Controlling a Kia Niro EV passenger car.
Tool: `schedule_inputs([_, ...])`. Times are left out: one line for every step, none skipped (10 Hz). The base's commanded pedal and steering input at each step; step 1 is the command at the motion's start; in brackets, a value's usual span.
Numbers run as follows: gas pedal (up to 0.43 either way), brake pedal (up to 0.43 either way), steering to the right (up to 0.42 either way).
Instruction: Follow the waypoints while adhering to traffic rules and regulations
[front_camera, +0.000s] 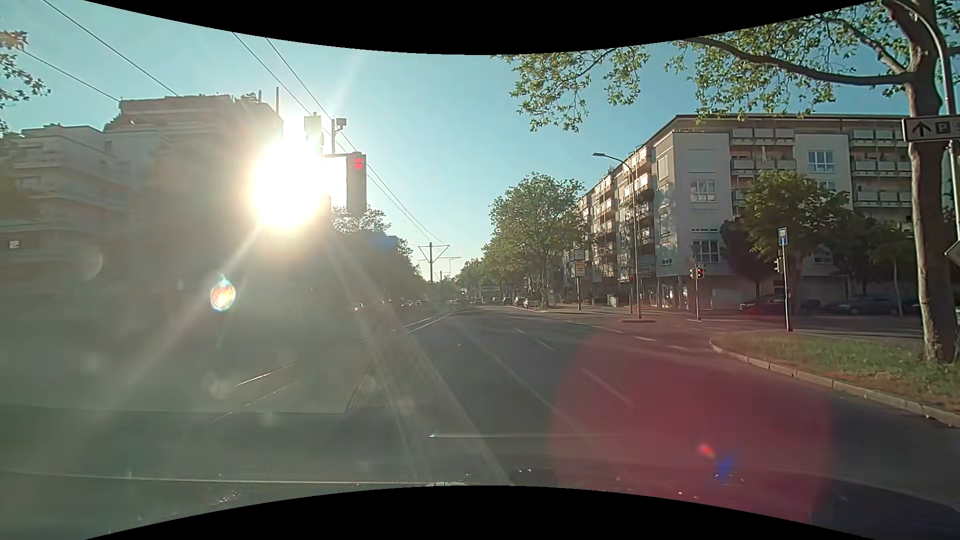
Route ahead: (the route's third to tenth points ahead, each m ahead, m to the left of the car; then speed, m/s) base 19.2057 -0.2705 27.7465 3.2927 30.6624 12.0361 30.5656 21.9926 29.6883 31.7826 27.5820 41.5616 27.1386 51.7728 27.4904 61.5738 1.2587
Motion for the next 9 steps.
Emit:
schedule_inputs([0.000,0.159,0.004])
schedule_inputs([0.000,0.159,0.003])
schedule_inputs([0.000,0.159,0.003])
schedule_inputs([0.000,0.152,0.003])
schedule_inputs([0.000,0.146,0.003])
schedule_inputs([0.000,0.146,0.003])
schedule_inputs([0.000,0.152,0.003])
schedule_inputs([0.000,0.165,0.003])
schedule_inputs([0.000,0.165,0.003])
